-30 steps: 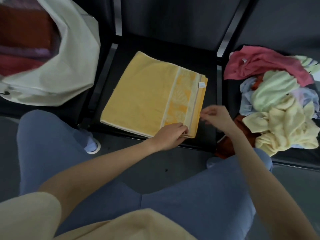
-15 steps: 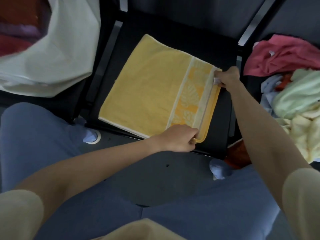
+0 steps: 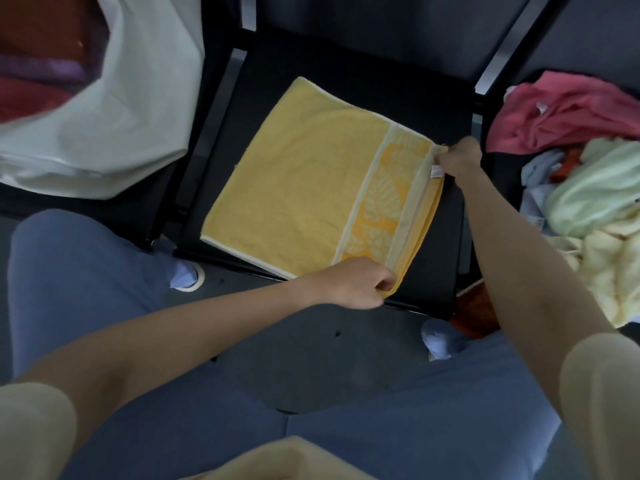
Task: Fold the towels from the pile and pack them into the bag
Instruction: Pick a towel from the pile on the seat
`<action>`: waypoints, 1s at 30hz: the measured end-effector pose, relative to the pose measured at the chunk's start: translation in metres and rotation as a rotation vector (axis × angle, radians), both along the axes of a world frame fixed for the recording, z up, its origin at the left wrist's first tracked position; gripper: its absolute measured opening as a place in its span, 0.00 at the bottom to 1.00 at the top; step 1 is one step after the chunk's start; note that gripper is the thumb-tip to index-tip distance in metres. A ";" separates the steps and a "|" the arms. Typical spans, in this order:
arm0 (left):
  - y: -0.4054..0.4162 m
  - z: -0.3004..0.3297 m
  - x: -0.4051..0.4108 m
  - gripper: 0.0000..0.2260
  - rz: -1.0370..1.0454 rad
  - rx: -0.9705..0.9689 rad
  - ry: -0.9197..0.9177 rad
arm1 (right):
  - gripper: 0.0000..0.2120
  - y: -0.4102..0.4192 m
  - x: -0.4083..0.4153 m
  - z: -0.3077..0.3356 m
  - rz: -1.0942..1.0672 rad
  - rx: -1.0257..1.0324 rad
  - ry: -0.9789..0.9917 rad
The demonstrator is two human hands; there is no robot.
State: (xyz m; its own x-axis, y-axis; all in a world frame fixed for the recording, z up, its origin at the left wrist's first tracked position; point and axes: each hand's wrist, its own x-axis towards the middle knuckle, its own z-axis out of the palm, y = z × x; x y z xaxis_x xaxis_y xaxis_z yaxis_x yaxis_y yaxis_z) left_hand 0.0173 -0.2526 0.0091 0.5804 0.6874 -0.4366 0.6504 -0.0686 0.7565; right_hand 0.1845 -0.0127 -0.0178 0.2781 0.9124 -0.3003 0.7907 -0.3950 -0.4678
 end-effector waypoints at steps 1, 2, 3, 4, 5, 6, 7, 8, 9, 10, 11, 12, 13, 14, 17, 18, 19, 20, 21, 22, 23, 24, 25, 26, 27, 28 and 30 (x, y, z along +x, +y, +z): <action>0.000 0.001 0.000 0.12 0.005 -0.009 -0.003 | 0.12 0.002 0.000 -0.002 -0.015 0.002 -0.021; 0.000 0.001 0.000 0.12 0.009 -0.016 -0.005 | 0.17 0.002 0.000 -0.002 -0.029 0.002 -0.052; 0.000 0.002 -0.001 0.13 0.013 -0.023 -0.009 | 0.21 0.002 -0.001 -0.001 -0.048 -0.002 -0.072; 0.000 0.003 -0.001 0.13 0.018 -0.032 -0.013 | 0.22 0.001 -0.001 0.000 -0.070 -0.015 -0.068; 0.000 0.003 -0.001 0.13 0.025 -0.042 -0.016 | 0.23 -0.001 -0.001 0.001 -0.095 -0.031 -0.051; -0.001 0.004 0.000 0.14 0.036 -0.061 -0.022 | 0.24 -0.004 -0.001 0.002 -0.122 -0.043 -0.032; -0.001 0.004 -0.001 0.14 0.048 -0.087 -0.035 | 0.24 -0.005 0.000 0.003 -0.144 -0.045 -0.014; -0.001 0.005 -0.002 0.15 0.064 -0.118 -0.052 | 0.23 -0.007 0.002 0.002 -0.161 -0.041 0.002; -0.001 0.006 -0.003 0.16 0.081 -0.149 -0.071 | 0.21 -0.009 0.004 0.002 -0.171 -0.023 0.020; -0.001 0.006 -0.004 0.16 0.094 -0.179 -0.087 | 0.19 -0.011 0.007 0.002 -0.180 -0.004 0.040; -0.001 0.007 -0.004 0.16 0.104 -0.203 -0.101 | 0.18 -0.014 0.010 0.002 -0.192 0.021 0.073; -0.001 0.008 -0.005 0.16 0.116 -0.220 -0.120 | 0.18 -0.017 0.014 0.003 -0.221 0.053 0.128; -0.001 0.011 -0.005 0.17 0.129 -0.234 -0.148 | 0.20 -0.019 0.018 0.006 -0.269 0.094 0.197; -0.001 0.015 -0.006 0.18 0.146 -0.248 -0.187 | 0.21 -0.019 0.022 0.010 -0.326 0.130 0.283; -0.001 0.030 -0.012 0.17 0.212 -0.288 -0.313 | 0.11 -0.020 0.028 0.029 -0.453 0.254 0.553; -0.002 0.037 -0.016 0.15 0.235 -0.297 -0.344 | 0.09 -0.019 0.027 0.035 -0.467 0.305 0.601; -0.003 0.043 -0.021 0.13 0.259 -0.308 -0.376 | 0.11 -0.020 0.024 0.043 -0.472 0.359 0.634; -0.004 0.048 -0.027 0.11 0.281 -0.320 -0.410 | 0.13 -0.019 0.019 0.050 -0.459 0.421 0.635; -0.006 0.053 -0.033 0.11 0.298 -0.328 -0.440 | 0.16 -0.019 0.012 0.059 -0.424 0.484 0.621; -0.009 0.058 -0.041 0.11 0.308 -0.333 -0.457 | 0.17 -0.019 0.002 0.067 -0.386 0.538 0.594; -0.012 0.061 -0.048 0.12 0.315 -0.342 -0.464 | 0.15 -0.018 -0.010 0.076 -0.346 0.582 0.573; -0.015 0.063 -0.056 0.13 0.325 -0.355 -0.468 | 0.12 -0.016 -0.023 0.083 -0.305 0.607 0.548; -0.019 0.064 -0.064 0.13 0.345 -0.371 -0.471 | 0.09 -0.012 -0.037 0.086 -0.271 0.621 0.511; -0.022 0.064 -0.072 0.13 0.374 -0.393 -0.473 | 0.08 -0.008 -0.051 0.087 -0.237 0.622 0.470; -0.026 0.063 -0.082 0.13 0.417 -0.410 -0.471 | 0.07 -0.006 -0.068 0.085 -0.198 0.609 0.439; -0.029 0.061 -0.092 0.13 0.465 -0.420 -0.461 | 0.08 -0.003 -0.084 0.081 -0.165 0.582 0.427; -0.033 0.056 -0.111 0.11 0.550 -0.396 -0.414 | 0.10 0.002 -0.115 0.067 -0.121 0.523 0.438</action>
